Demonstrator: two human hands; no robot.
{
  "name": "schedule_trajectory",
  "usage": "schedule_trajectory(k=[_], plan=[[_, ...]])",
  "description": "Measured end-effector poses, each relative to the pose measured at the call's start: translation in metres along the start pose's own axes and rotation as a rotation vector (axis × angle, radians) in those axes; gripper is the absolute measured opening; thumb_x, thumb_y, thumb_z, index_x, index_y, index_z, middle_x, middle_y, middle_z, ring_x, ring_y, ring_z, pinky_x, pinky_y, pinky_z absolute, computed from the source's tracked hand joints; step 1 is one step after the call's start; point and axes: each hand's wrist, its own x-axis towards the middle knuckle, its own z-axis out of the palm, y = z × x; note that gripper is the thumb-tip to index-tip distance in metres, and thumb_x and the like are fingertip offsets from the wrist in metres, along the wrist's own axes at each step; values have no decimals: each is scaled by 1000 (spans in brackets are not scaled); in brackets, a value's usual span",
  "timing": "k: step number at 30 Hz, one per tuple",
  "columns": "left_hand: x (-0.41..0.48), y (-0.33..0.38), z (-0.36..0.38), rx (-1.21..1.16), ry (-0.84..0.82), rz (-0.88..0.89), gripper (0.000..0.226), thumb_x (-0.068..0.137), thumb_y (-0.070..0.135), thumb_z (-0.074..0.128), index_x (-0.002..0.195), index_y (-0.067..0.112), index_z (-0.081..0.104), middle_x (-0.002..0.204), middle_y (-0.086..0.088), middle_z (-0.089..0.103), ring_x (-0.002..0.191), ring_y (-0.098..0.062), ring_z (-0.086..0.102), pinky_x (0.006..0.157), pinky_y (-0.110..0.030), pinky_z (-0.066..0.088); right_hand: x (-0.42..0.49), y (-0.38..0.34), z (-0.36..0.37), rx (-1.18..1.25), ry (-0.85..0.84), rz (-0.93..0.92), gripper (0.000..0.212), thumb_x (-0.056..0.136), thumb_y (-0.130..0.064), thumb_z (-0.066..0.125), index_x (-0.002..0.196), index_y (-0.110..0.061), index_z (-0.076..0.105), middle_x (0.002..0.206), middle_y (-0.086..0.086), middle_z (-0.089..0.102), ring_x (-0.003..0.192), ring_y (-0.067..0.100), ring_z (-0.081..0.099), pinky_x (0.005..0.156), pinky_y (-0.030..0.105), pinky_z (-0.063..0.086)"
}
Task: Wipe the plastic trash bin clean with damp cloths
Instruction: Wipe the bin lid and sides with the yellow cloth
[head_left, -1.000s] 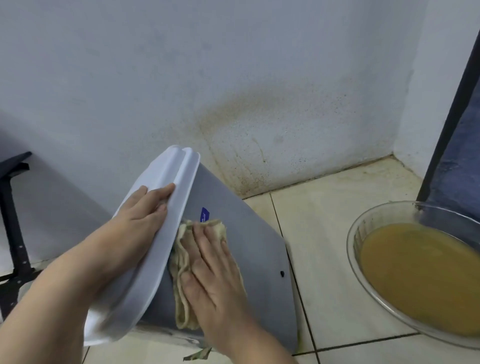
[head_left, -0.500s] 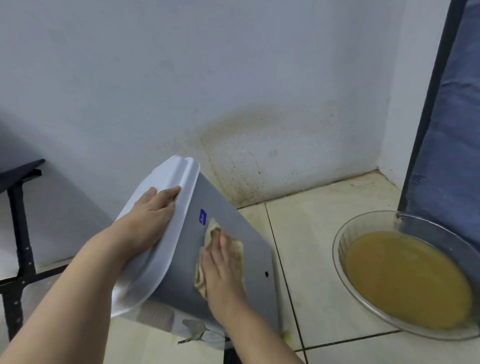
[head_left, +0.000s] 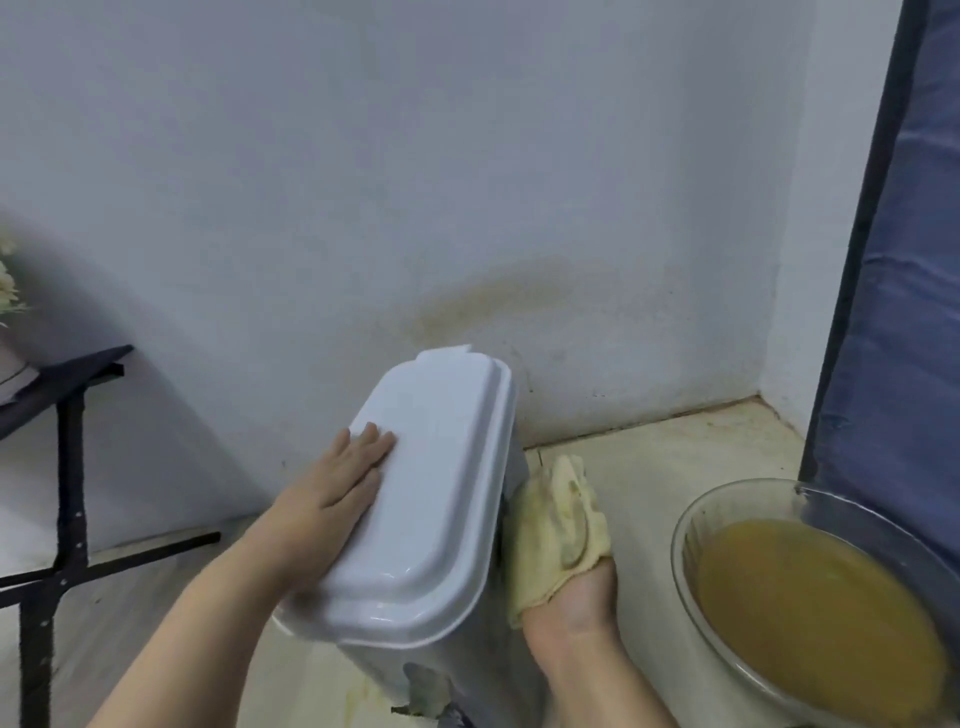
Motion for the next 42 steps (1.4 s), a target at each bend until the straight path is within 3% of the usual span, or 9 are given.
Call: schedule_trajectory(k=[4,6,9,16,25,28,31,35,42], plan=[[0,9,16,75,108,-80,46,101,35,25,146,37,19,156,18,6,143,-1,-2,114,-21,1,-25,-12,35,-501,-247,-183,35,96,-33,39,109,-28,71,119,-9,67,110,4,61,85,20,53],[5,27,27,104,133,-108,49,101,35,22,149,32,16,158,13,3,145,-6,-3,115,-24,0,-35,-17,35,-1161,-345,-386,33,101,-32,32,130,-45,43,139,-32,38,130,-17,29,110,14,26],[7,29,30,74,154,-134,50,101,34,22,150,28,16,159,9,1,145,-7,-3,114,-24,1,-48,-13,31,-1776,-386,-563,38,99,-42,23,131,-57,9,137,-47,-8,133,-19,-13,111,12,-8],[6,29,33,197,43,-124,52,100,37,15,150,29,6,159,7,-8,145,-12,-11,118,-35,2,39,-21,92,-2388,-396,-345,48,102,-30,28,149,-25,19,160,-1,-1,146,23,-4,118,46,3],[-11,35,34,169,21,-151,52,100,37,16,150,28,9,159,5,-5,146,-15,-9,118,-37,3,6,-31,82,-2349,-515,-263,48,103,-24,30,149,-17,19,160,5,-1,146,25,-7,118,45,1],[-3,42,21,138,18,-183,46,98,36,21,141,25,32,153,3,22,143,-21,12,112,-40,15,-10,-47,90,-1735,-482,-61,45,101,-21,36,145,-24,31,157,-2,17,144,15,16,116,34,21],[9,60,11,154,69,-302,45,92,50,20,118,29,50,132,3,40,130,-23,30,109,-56,11,-15,-68,81,-1287,-179,-59,45,93,-22,50,135,-36,40,122,-12,47,100,2,55,68,16,50],[25,80,19,179,108,-325,58,83,64,38,124,26,50,137,-1,38,131,-24,30,110,-59,11,-9,-71,59,-1310,7,214,26,92,-39,53,107,-20,62,101,-1,67,84,13,62,61,23,46],[43,114,32,55,158,-94,12,91,29,47,92,19,41,95,-4,53,96,-26,50,82,-40,43,-1,-105,35,-1152,-58,75,8,97,-23,50,91,-18,53,93,1,65,79,13,63,61,26,49]])
